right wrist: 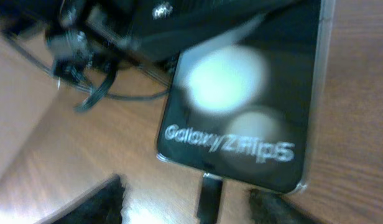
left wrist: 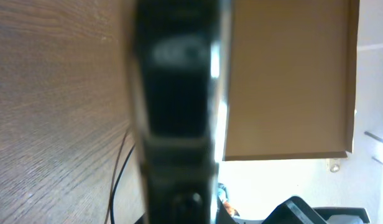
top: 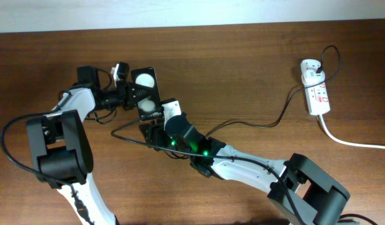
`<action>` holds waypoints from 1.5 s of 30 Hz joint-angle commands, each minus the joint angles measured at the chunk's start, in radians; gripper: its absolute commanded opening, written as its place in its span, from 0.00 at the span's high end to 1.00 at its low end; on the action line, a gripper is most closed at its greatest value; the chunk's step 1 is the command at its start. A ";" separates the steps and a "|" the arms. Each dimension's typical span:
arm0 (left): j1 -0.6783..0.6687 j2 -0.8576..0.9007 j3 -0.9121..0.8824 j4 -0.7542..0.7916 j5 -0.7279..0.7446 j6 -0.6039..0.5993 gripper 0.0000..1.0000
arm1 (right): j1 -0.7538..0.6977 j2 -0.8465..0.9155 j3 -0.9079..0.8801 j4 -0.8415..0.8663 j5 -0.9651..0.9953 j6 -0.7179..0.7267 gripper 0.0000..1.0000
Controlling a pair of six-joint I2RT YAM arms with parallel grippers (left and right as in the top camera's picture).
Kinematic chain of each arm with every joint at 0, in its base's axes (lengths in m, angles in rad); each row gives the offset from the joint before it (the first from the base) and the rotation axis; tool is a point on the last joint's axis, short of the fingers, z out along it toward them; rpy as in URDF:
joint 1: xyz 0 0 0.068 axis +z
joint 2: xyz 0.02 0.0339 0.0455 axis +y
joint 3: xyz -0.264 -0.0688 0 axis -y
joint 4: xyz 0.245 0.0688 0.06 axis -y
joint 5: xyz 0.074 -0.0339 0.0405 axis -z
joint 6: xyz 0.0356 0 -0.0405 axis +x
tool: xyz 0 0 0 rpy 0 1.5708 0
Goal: Plug charger to phone and switch on socket
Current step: 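Lower the plugged phone flat onto the table and release both grippers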
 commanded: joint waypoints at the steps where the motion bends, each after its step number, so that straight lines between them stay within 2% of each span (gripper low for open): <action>1: -0.030 0.003 -0.037 -0.018 0.031 0.008 1.00 | -0.096 -0.075 0.049 -0.020 -0.051 -0.148 0.05; 2: -0.030 0.003 -0.037 -0.018 0.010 0.008 1.00 | -0.122 -0.099 0.049 -0.059 -0.103 -0.146 0.01; 7: -0.030 0.003 -0.037 -0.003 -0.046 0.008 1.00 | -0.344 -0.227 0.049 -0.407 -0.387 -0.146 0.01; 11: -0.063 0.003 -0.037 0.005 -0.252 -0.006 1.00 | -0.547 -0.251 0.049 -0.784 -0.437 -0.147 0.01; 12: -0.091 0.003 -0.037 0.029 -0.341 -0.057 1.00 | -0.589 -0.251 0.049 -0.868 -0.436 -0.153 0.01; 14: -0.158 0.003 -0.037 0.067 -0.555 -0.141 1.00 | -0.639 -0.251 0.049 -0.957 -0.433 -0.183 0.01; 16: -0.219 0.003 -0.037 0.097 -0.668 -0.179 1.00 | -0.677 -0.251 0.049 -1.035 -0.433 -0.198 0.01; 18: -0.287 0.003 -0.037 0.151 -0.720 -0.179 1.00 | -0.682 -0.251 0.049 -1.030 -0.433 -0.286 0.01; 21: -0.354 0.003 -0.037 0.259 -0.761 -0.208 1.00 | -0.682 -0.250 0.049 -0.967 -0.433 -0.285 0.01; 24: -0.406 0.003 -0.037 0.257 -0.889 -0.239 1.00 | -0.682 -0.250 0.049 -0.960 -0.433 -0.285 0.01; 25: -0.423 0.003 -0.037 0.227 -0.939 -0.239 0.98 | -0.682 -0.250 0.049 -0.960 -0.433 -0.285 0.01; 26: -0.433 0.003 -0.037 0.210 -0.969 -0.239 0.88 | -0.682 -0.250 0.049 -0.960 -0.433 -0.285 0.01; 27: -0.442 0.003 -0.037 0.196 -0.996 -0.239 0.82 | -0.682 -0.250 0.049 -0.960 -0.433 -0.285 0.01; 31: -0.449 0.003 -0.037 0.185 -1.025 -0.239 0.76 | -0.682 -0.250 0.049 -0.960 -0.433 -0.285 0.01; 35: -0.448 0.003 -0.037 0.186 -1.025 -0.239 0.60 | -0.682 -0.250 0.049 -0.960 -0.433 -0.285 0.01; 39: -0.448 0.003 -0.037 0.186 -1.025 -0.239 0.53 | -0.682 -0.250 0.049 -0.960 -0.433 -0.285 0.01; 45: -0.448 0.003 -0.037 0.185 -1.036 -0.238 0.51 | -0.682 -0.250 0.049 -0.960 -0.433 -0.285 0.01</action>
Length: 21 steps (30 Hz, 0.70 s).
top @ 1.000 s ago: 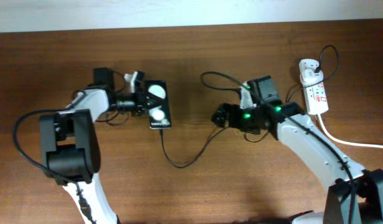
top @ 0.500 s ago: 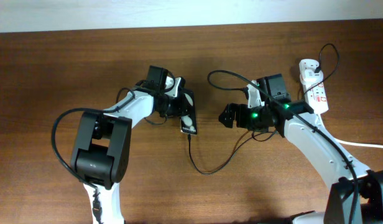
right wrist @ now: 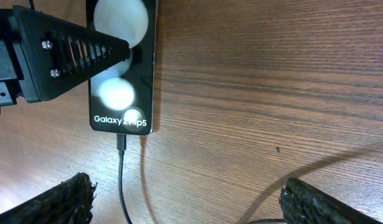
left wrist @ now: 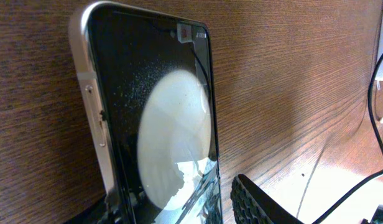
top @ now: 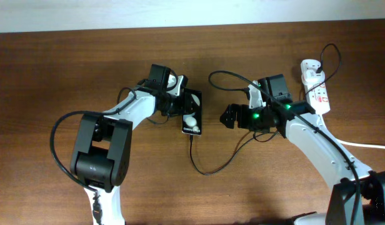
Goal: Plug charger to phone and switch on socket
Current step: 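Lower the plugged phone flat onto the table and release both grippers, then move the right gripper to the power strip's red switch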
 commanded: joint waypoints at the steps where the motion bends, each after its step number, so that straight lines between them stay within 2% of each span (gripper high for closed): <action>1: 0.005 0.023 -0.013 -0.023 -0.101 0.012 0.50 | -0.003 -0.014 0.001 0.003 -0.008 -0.015 0.01; 9: 0.043 0.023 -0.013 -0.028 -0.101 0.012 0.46 | -0.003 -0.014 0.001 0.003 -0.008 -0.015 0.01; 11: 0.074 0.023 -0.013 -0.045 -0.100 0.012 0.53 | -0.003 -0.014 0.001 0.003 -0.008 -0.015 0.01; 17: 0.131 0.022 -0.013 -0.084 -0.098 0.012 0.52 | -0.003 -0.014 0.001 0.003 -0.008 -0.015 0.01; 18: 0.143 0.021 -0.013 -0.088 -0.098 0.012 0.55 | -0.003 -0.014 0.001 0.003 -0.008 -0.015 0.01; 20: 0.177 0.021 -0.013 -0.096 -0.097 0.012 0.67 | -0.003 -0.014 0.001 0.003 -0.008 -0.015 0.01; 21: 0.215 0.021 -0.011 -0.107 -0.072 0.011 0.77 | -0.003 -0.014 0.001 0.003 -0.008 -0.015 0.01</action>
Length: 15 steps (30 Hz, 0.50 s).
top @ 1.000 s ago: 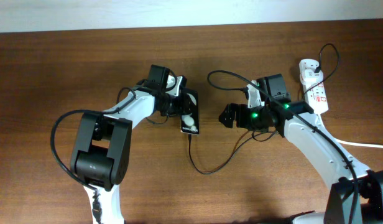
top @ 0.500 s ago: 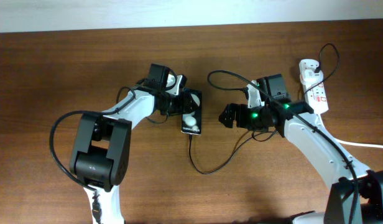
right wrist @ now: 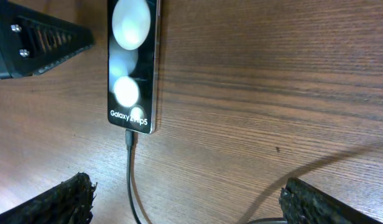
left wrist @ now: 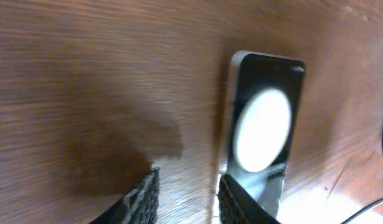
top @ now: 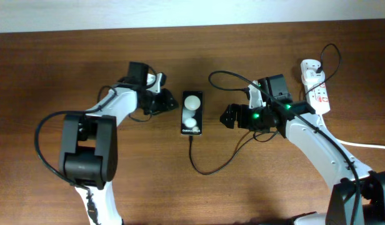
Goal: Plug charger to phone and switch on socket
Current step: 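Move the right gripper to the power strip's red switch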
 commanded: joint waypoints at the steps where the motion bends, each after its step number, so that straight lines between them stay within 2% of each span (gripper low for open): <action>1: 0.098 0.026 -0.019 -0.032 -0.003 0.006 0.97 | -0.003 -0.014 0.001 0.003 -0.008 -0.014 0.01; 2: 0.142 0.026 -0.019 -0.037 0.112 0.007 1.00 | -0.003 -0.014 0.001 0.029 -0.009 -0.014 0.01; 4: 0.196 0.026 -0.019 -0.053 0.247 0.007 1.00 | -0.003 -0.014 0.001 0.031 -0.010 -0.014 0.03; 5: 0.221 0.026 -0.019 -0.059 0.297 0.008 1.00 | -0.003 -0.014 0.002 0.032 -0.010 -0.014 0.21; 6: 0.243 0.026 -0.019 -0.062 0.324 0.008 1.00 | -0.003 -0.016 0.009 0.025 -0.010 -0.015 0.30; 7: 0.269 0.026 -0.019 -0.061 0.323 0.008 0.92 | -0.004 -0.035 0.060 -0.022 -0.009 -0.062 0.30; 8: 0.291 0.026 -0.019 -0.061 0.316 0.008 0.68 | -0.007 -0.058 0.121 -0.077 -0.003 -0.089 0.22; 9: 0.298 0.026 -0.019 -0.062 0.316 0.008 0.48 | -0.017 -0.073 0.181 -0.140 0.022 -0.085 0.05; 10: 0.301 0.026 -0.019 -0.062 0.316 0.007 0.12 | -0.036 -0.080 0.273 -0.263 0.078 -0.085 0.02; 11: 0.301 0.026 -0.019 -0.062 0.308 0.007 0.01 | -0.055 -0.080 0.335 -0.357 0.130 -0.085 0.01; 15: 0.299 0.026 -0.019 -0.061 0.245 0.007 0.01 | -0.172 -0.080 0.416 -0.587 0.316 -0.085 0.01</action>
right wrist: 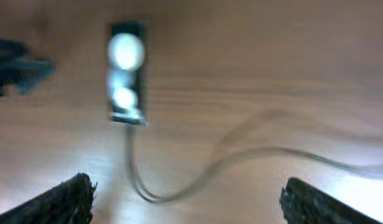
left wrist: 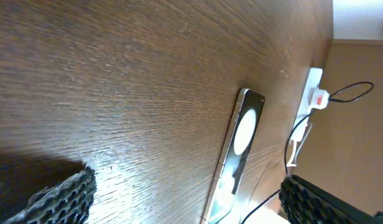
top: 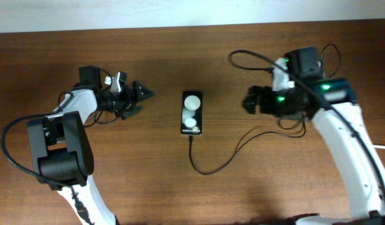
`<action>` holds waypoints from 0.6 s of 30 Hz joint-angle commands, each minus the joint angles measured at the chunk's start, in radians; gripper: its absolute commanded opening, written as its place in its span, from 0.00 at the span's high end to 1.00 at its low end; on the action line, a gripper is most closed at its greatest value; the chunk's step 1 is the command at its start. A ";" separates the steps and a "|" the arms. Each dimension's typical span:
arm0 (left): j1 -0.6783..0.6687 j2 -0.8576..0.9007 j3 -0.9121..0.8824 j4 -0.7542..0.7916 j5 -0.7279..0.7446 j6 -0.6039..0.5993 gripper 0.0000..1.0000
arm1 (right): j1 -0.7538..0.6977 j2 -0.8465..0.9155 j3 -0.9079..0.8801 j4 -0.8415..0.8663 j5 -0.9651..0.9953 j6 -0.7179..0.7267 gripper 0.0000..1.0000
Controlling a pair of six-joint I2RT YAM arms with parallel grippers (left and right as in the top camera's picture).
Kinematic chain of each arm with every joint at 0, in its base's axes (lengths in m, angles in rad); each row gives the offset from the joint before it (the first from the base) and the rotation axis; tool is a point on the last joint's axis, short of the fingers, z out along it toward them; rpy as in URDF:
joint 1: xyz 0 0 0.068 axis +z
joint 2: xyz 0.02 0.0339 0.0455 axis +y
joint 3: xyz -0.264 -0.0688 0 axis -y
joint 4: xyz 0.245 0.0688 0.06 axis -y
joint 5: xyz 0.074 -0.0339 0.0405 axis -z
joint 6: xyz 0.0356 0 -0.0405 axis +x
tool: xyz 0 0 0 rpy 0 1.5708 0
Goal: Plug charger to phone and switch on socket
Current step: 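Move the right gripper to the power strip's red switch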
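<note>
The dark phone [top: 192, 112] lies flat in the middle of the table, two light glares on its screen. A black charger cable [top: 205, 170] is plugged into its near end and loops off to the right. My left gripper [top: 144, 103] is open, left of the phone and clear of it; its wrist view shows the phone [left wrist: 241, 143] ahead. My right gripper [top: 247, 103] is open and empty, right of the phone and well above the table. The white socket strip [left wrist: 311, 93] shows far off in the left wrist view; in the overhead view my right arm hides it.
The right wrist view is blurred; phone [right wrist: 125, 71] and cable [right wrist: 241, 149] show below it. A white mains lead leaves at the right edge. Brown wooden table [top: 199, 200] all round, with a pale wall along its far edge.
My left gripper has drawn back to the left, farther from the phone, with its jaws wider. My right arm has moved right and higher. The phone and its plugged cable have stayed put.
First my left gripper held the phone at the left while my right gripper was at its bottom end. Then the phone lay mid-table with the cable plugged in, left gripper still on it, right gripper withdrawn. Then the left gripper let go; now both stand clear.
</note>
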 commanded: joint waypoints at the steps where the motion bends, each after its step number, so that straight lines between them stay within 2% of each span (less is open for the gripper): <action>1: -0.001 0.018 -0.011 -0.004 -0.093 0.008 0.01 | -0.120 0.000 0.014 -0.089 0.165 -0.010 0.01; 9: -0.001 0.018 -0.011 -0.004 -0.116 0.008 0.01 | -0.531 0.043 -0.009 -0.066 0.168 0.024 0.01; 13: -0.001 0.018 -0.011 -0.004 -0.116 0.008 0.01 | -0.605 0.147 -0.009 0.045 0.167 0.048 0.01; 18: -0.001 0.018 -0.011 -0.004 -0.116 0.008 0.01 | -0.609 0.317 -0.009 0.237 0.167 0.096 0.01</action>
